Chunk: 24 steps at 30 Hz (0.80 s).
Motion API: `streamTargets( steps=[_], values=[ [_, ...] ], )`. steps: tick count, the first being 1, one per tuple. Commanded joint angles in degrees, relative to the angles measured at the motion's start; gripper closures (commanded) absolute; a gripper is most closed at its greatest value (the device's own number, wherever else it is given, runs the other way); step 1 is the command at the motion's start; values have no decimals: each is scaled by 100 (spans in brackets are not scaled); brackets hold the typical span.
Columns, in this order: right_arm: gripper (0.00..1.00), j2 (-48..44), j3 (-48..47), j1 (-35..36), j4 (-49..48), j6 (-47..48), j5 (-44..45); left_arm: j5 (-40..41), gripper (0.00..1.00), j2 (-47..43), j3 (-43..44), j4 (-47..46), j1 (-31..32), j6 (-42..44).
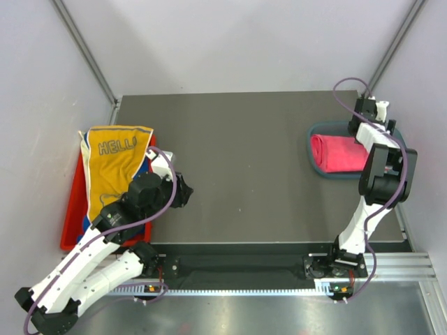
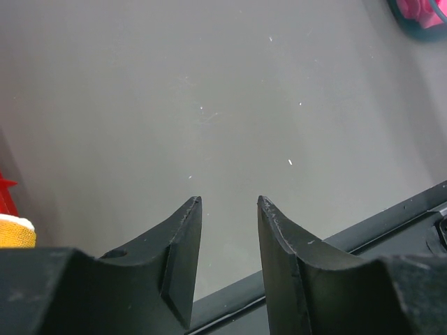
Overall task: Fold and stack the towels
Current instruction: Neatly place the folded towel into the bin, then grab crumpled towel
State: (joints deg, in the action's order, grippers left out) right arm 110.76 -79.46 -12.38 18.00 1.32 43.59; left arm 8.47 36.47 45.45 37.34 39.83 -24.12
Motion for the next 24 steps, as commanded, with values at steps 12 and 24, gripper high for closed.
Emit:
streamTargets(
  steps=[12,24],
  values=[
    [22,-2828,544,543,512,-2232,-2123,602,55,62,8,-52,42,-163],
    [23,-4168,2628,3566,-842,-2962,-3076,3231,37,1872,1281,1108,-553,-1182]
  ],
)
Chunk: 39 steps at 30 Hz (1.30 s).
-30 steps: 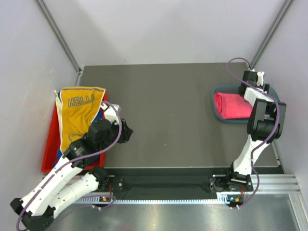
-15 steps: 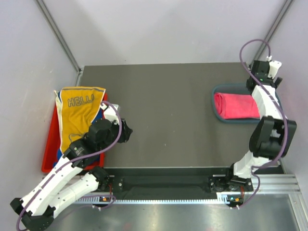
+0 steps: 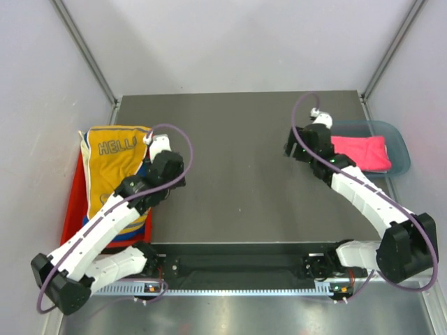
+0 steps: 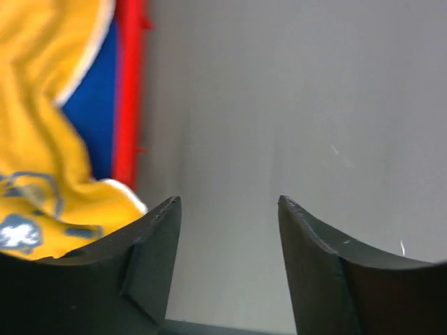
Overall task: Fold and stack the towels
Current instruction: Grab crumpled towel
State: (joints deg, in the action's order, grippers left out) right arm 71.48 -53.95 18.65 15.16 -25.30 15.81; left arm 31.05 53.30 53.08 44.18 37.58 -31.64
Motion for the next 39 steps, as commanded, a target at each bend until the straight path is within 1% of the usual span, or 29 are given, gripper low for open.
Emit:
streamTargets(
  steps=[1,2,3,4,6,7,8,9,12,17,21,27,31,32,34,35,38,39],
  values=[
    [23,-249,200,612,-680,-283,-350,791,36,259,571,494,-496,-544],
    [23,-249,236,813,-655,-274,-360,632,32,391,598,573,-672,-658],
    [23,-284,271,876,-663,-282,-360,535,32,427,590,652,-978,-929],
    [23,-310,419,929,-811,-283,-447,647,32,488,555,888,-1085,-1132],
    [23,-424,578,973,-900,-283,-596,797,31,532,406,1161,-1261,-1571],
    [23,-451,709,982,-944,-291,-649,858,31,541,353,1311,-1271,-1974],
    [23,-486,763,982,-1023,-274,-719,903,31,541,230,1503,-1280,-2152],
    [23,-599,946,1000,-1119,-256,-929,851,30,611,38,1653,-1288,-2702],
    [23,-671,1053,1000,-1199,-239,-1018,745,31,673,-166,1585,-1280,-2909],
    [23,-802,1229,1017,-1270,-177,-1194,807,31,927,-447,1409,-1289,-3217],
    [23,-960,1335,1009,-1261,-124,-1186,911,33,1113,-483,1505,-1289,-3463],
    [22,-1128,1388,1000,-1226,-72,-1230,912,41,1086,-606,1356,-1359,-3437],
    [22,-1154,1414,1009,-1217,-63,-1274,886,49,1156,-694,1260,-1385,-3402],
    [22,-1180,1423,1009,-1217,-63,-1282,885,54,1174,-702,1251,-1394,-3402],
    [22,-1189,1423,1009,-1217,-89,-1317,825,60,1174,-746,1137,-1420,-3306],
    [22,-1189,1414,1000,-1226,-80,-1335,807,71,1165,-738,1110,-1429,-3270],
    [22,-1216,1405,1000,-1191,-89,-1344,745,88,1148,-510,978,-1473,-2761],
    [22,-1233,1396,1008,-1173,-89,-1344,771,99,1174,-222,978,-1482,-2612]
  ],
)
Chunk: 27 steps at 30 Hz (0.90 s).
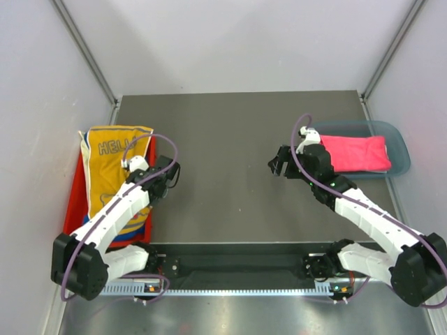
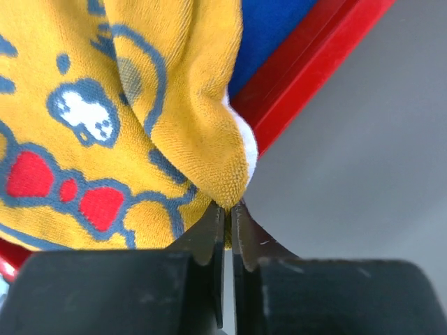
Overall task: Fold and stack the towels
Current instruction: Grab crumpled towel, then move the towel to the center of the board
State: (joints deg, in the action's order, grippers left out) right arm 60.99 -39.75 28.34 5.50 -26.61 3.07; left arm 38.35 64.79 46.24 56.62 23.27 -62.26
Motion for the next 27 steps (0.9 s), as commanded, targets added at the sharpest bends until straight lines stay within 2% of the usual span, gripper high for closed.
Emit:
streamTargets(
  steps=[1,5,7,11,14,18,23,27],
  values=[
    [22,-219,-42,32,-207,42,-70,41,100,24,630,-248,-50,765],
    [22,-298,-182,40,-128,86,-8,-256,100,121,1623,-475,-50,1741],
    [22,-263,-261,40,-66,103,53,-818,100,182,2186,-695,-50,2311],
    [22,-158,-542,40,21,156,167,-1540,100,760,3214,-732,28,2657],
    [22,-26,-762,40,135,243,316,-1480,100,1287,3996,-556,572,2772],
    [20,211,-1113,-30,311,384,642,-1312,100,1966,4892,-433,1695,2737],
    [20,545,-1509,-477,566,472,397,-1312,100,2589,5141,-643,2725,2649],
    [21,624,-1501,-943,575,464,194,-1312,100,2959,5141,-784,3857,2579]
  ],
)
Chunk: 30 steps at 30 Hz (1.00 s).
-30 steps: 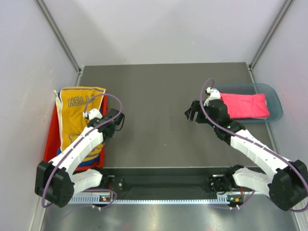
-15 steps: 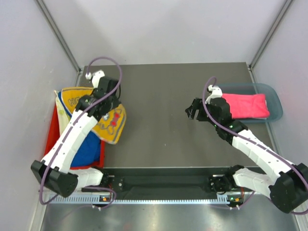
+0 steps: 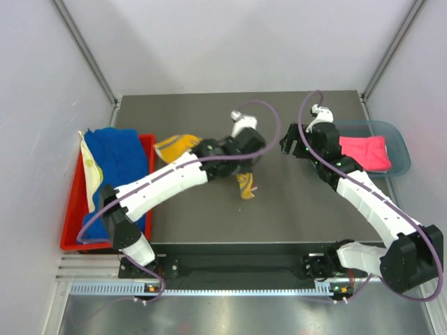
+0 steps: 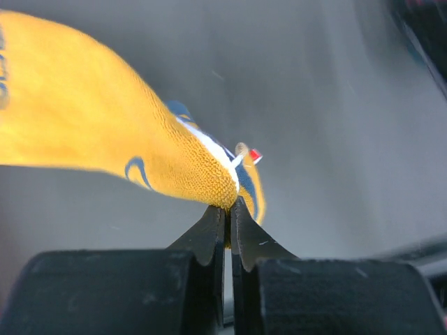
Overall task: Fold and stack the towels
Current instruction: Move the towel to the center of the board
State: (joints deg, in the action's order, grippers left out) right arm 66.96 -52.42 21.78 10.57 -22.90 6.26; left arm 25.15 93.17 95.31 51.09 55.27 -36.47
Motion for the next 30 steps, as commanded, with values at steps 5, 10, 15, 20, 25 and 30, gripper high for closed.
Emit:
streamTargets(
  steps=[5,10,15,20,25,30],
  values=[
    [21,54,30,-394,-63,31,-310,-562,100,281,-318,-580,1442,-378],
    [22,413,171,-394,-231,57,-485,-976,100,492,-865,-1136,2435,-352],
    [23,976,22,-123,-284,162,-547,-1240,100,221,-1372,-1461,2744,-493],
    [25,1872,-523,326,-213,242,-529,-478,70,-675,-2226,-1841,2552,-808],
    [31,2567,-848,450,-274,207,-591,394,54,-1028,-2393,-1137,1727,-1669],
    [32,2892,-980,756,-398,189,-723,349,52,-1608,-3158,-1733,-239,-1706]
  ],
)
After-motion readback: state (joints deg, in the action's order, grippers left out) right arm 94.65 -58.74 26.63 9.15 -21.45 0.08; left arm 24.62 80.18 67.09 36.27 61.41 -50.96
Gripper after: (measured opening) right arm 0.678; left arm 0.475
